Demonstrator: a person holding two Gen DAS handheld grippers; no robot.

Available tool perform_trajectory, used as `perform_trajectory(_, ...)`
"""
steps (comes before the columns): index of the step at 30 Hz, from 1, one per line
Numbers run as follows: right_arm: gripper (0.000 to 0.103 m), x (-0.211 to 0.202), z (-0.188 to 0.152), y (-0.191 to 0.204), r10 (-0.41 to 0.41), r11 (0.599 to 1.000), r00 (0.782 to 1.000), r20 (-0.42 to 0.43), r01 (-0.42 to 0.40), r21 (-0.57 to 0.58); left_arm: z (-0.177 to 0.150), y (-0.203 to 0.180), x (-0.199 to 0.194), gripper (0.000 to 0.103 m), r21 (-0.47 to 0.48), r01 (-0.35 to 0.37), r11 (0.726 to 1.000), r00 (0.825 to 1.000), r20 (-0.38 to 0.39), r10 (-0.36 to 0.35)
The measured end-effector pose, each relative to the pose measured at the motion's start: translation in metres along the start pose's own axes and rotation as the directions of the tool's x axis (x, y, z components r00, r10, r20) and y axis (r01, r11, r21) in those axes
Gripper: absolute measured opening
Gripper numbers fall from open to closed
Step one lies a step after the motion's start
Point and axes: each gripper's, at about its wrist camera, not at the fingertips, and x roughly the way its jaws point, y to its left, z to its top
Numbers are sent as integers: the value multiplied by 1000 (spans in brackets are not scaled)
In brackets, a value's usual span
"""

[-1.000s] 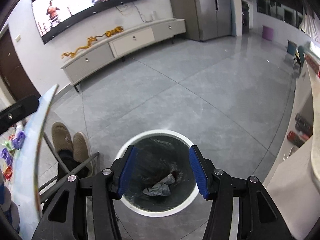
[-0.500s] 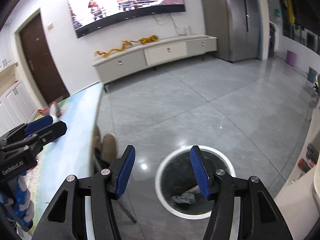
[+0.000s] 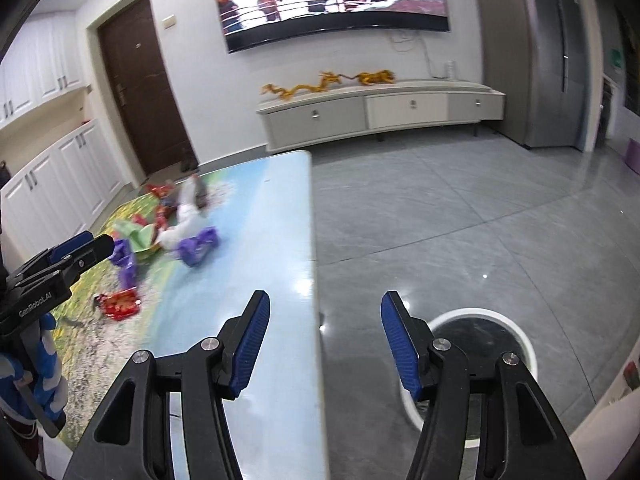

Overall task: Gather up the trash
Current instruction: 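Move both open tools back from the bin toward the table, then grasp the red wrapper with the left tool while the right tool grasps the purple bag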

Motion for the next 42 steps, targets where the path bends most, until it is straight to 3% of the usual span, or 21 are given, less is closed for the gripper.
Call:
perform_trajectory(10,57,25,-2,52,78,993,995,-55,-83,-84,-56,126,-33,67,-114,-194,974,980,-61,188)
perform_trajectory(14,57,38,-2,70,109,987,990,-84,-118,-106,-75,148,-41,67,-136,-209,968,976,-98,197)
perform_trajectory(17,57,49,0,83,136,981,985,-108,-149,-127,-79,147,-38,67,-138,-156,978,984,-109,142)
perform_trajectory(22,57,68,9,104,173,969,976,-134,-193,-153,-63,118,-17,67,-59,4,998,994,-107,-10)
perform_trajectory(24,64,77,18,110,189,967,972,-136,-209,-148,-57,106,-7,67,-12,44,999,993,-107,-46)
perform_trajectory(27,74,92,32,117,201,966,971,-127,-218,-139,-47,91,12,67,69,99,993,988,-123,-90)
perform_trajectory(36,74,150,50,140,170,970,969,-177,-196,-146,-48,81,51,67,110,206,972,958,-226,-177)
perform_trajectory(40,64,161,49,141,167,969,968,-189,-196,-149,-50,83,60,66,83,221,972,950,-245,-195)
perform_trajectory(42,53,164,47,141,164,969,966,-200,-195,-151,-51,83,60,62,76,226,971,948,-249,-201)
